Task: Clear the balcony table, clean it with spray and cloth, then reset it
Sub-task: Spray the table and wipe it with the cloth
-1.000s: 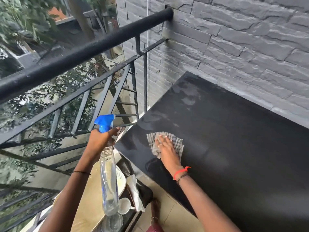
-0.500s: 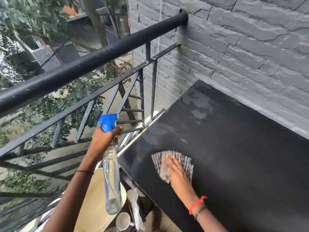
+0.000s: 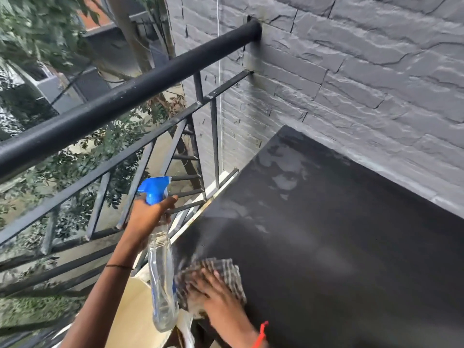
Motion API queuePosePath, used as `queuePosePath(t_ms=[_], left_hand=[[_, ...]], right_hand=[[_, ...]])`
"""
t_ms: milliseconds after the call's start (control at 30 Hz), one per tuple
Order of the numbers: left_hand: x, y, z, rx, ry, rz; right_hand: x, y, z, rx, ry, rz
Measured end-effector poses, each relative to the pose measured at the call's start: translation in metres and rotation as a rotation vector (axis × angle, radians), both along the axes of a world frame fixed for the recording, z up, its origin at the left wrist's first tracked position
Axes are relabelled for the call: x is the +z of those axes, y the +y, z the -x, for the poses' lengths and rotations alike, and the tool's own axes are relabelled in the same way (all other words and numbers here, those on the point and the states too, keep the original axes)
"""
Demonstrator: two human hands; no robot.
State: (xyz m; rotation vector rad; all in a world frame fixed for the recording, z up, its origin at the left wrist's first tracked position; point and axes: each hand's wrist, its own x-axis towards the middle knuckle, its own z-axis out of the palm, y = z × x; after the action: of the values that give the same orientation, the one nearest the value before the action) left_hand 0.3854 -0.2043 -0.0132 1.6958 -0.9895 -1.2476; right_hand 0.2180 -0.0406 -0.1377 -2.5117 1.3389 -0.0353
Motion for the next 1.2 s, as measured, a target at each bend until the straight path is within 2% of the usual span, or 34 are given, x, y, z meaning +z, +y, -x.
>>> queuePosePath(t_ms=[133, 200, 333, 400, 500, 633, 700, 767, 833, 933, 1033, 1200], left_hand=[[-0.003, -0.019, 0.018, -0.024, -0.046, 0.002], [-0.004, -0.026, 0.026, -0.02, -0.023, -0.006], [-0.003, -0.037, 0.037, -0.043, -0.014, -0.003], [0.0, -0.044, 0.044, -0.048, -0.033, 0.003], [0.008, -0.053, 0.051, -0.047, -0.068, 0.007], [0.016, -0.06, 0.06, -0.082, -0.062, 0.016], [0.015, -0.065, 0.066, -0.071, -0.07, 0.017], [0.013, -0.071, 0.073, -0.07, -0.073, 0.012], [0.009, -0.076, 0.081, -0.077, -0.045, 0.002], [0.003, -0.084, 0.094, -0.098, -0.011, -0.017], [-0.005, -0.091, 0.106, -0.117, -0.025, -0.038], [-0.011, -0.097, 0.121, -0.124, -0.019, -0.04]], right_hand=[[0.007, -0.011, 0.086, -0.279, -0.141, 0.076], [0.01, -0.046, 0.117, -0.379, -0.206, 0.024], [0.008, -0.142, 0.12, -0.454, -0.172, 0.027], [0.008, -0.179, 0.094, -0.435, -0.128, 0.032], [0.009, -0.198, 0.047, -0.291, -0.057, 0.047], [-0.005, -0.149, 0.012, -0.022, 0.028, 0.042], [-0.006, -0.11, 0.028, -0.028, -0.002, 0.035], [-0.001, -0.081, 0.061, -0.081, -0.154, -0.037], [-0.001, -0.067, 0.104, -0.246, -0.294, -0.054], [-0.006, -0.088, 0.168, -0.443, -0.262, 0.002], [-0.008, -0.145, 0.215, -0.617, -0.219, 0.024], [-0.001, -0.257, 0.209, -0.666, -0.14, -0.006]])
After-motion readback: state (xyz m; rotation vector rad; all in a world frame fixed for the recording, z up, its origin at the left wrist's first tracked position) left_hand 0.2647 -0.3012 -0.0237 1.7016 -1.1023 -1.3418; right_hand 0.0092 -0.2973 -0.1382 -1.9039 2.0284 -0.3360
